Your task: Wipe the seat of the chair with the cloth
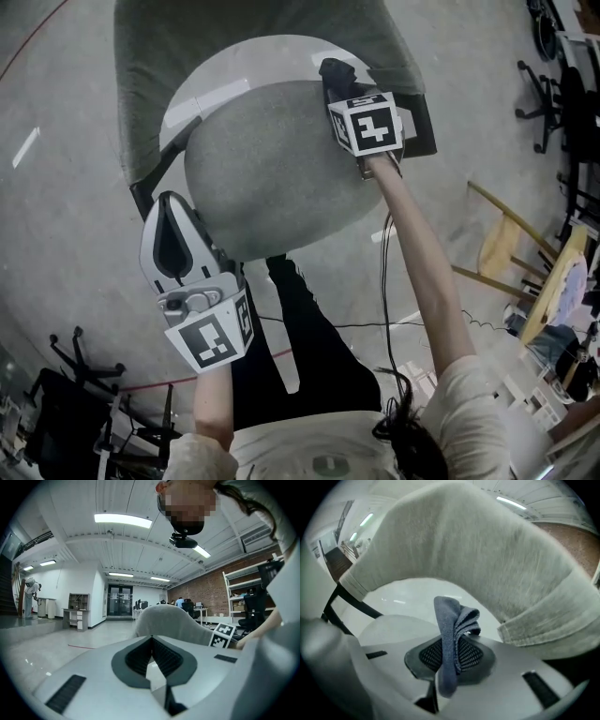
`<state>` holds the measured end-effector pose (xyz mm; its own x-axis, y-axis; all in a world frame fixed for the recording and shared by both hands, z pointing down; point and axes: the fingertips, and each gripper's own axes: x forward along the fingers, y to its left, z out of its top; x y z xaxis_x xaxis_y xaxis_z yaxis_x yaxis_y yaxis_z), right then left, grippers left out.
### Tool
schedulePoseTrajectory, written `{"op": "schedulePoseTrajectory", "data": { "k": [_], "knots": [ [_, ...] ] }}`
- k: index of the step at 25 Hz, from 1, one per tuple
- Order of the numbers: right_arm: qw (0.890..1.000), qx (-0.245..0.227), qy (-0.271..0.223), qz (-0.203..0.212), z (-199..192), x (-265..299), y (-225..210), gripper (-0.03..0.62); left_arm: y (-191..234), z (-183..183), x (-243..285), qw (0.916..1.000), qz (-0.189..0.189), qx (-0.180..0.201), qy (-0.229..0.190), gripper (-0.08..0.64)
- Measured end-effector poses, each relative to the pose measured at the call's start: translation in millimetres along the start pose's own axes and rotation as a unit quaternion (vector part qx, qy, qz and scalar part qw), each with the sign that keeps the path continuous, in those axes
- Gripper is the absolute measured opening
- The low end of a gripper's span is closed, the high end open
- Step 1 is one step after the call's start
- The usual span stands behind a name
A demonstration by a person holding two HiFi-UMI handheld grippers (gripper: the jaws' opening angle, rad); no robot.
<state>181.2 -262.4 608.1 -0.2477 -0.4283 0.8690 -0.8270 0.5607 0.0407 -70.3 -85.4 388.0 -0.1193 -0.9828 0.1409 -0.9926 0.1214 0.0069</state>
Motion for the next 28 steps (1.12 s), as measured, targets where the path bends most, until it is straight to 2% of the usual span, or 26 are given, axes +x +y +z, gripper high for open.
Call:
{"op": "schedulePoseTrajectory", "data": {
  "k": [3, 6, 11, 14, 17, 22, 25, 28],
  "knots": [
    [0.997, 0.004, -0.062, 0.042, 34.0, -46.3, 39.6, 0.055, 13.4, 4.0, -10.1, 0.9999, 0.013, -0.001, -0.002, 0.015],
    [0.989, 0.013, -0.111, 0.098, 57.4, -90.3, 88.1, 0.055, 22.4, 5.8, -19.1, 0.9997, 0.022, 0.004, -0.005, 0.015],
    [0.972, 0.013, -0.139, 0.19, 63.5, -121.9, 188.3, 0.055, 39.4, 6.1, -35.3, 0.9992, 0.037, 0.011, -0.006, 0.015],
    [0.958, 0.047, -0.122, 0.257, 53.6, -117.0, 257.8, 0.055, 55.3, 3.8, -47.7, 0.9986, 0.048, 0.021, -0.003, 0.015],
    [0.95, 0.064, -0.087, 0.293, 34.5, -99.5, 304.4, 0.055, 62.3, 0.9, -54.7, 0.9981, 0.058, 0.018, 0.002, 0.015],
    [0.949, 0.075, -0.017, 0.306, -3.6, -59.2, 341.4, 0.055, 65.2, -11.0, -57.9, 0.9985, 0.052, 0.002, 0.014, 0.015],
    [0.953, 0.053, 0.008, 0.297, -25.4, -35.2, 356.1, 0.055, 64.2, -30.4, -57.6, 0.9984, 0.045, -0.016, 0.03, 0.015],
    [0.955, 0.034, 0.024, 0.293, -40.0, -16.3, 365.6, 0.055, 72.0, -40.7, -56.8, 0.9968, 0.06, -0.038, 0.037, 0.015]
  ]
}}
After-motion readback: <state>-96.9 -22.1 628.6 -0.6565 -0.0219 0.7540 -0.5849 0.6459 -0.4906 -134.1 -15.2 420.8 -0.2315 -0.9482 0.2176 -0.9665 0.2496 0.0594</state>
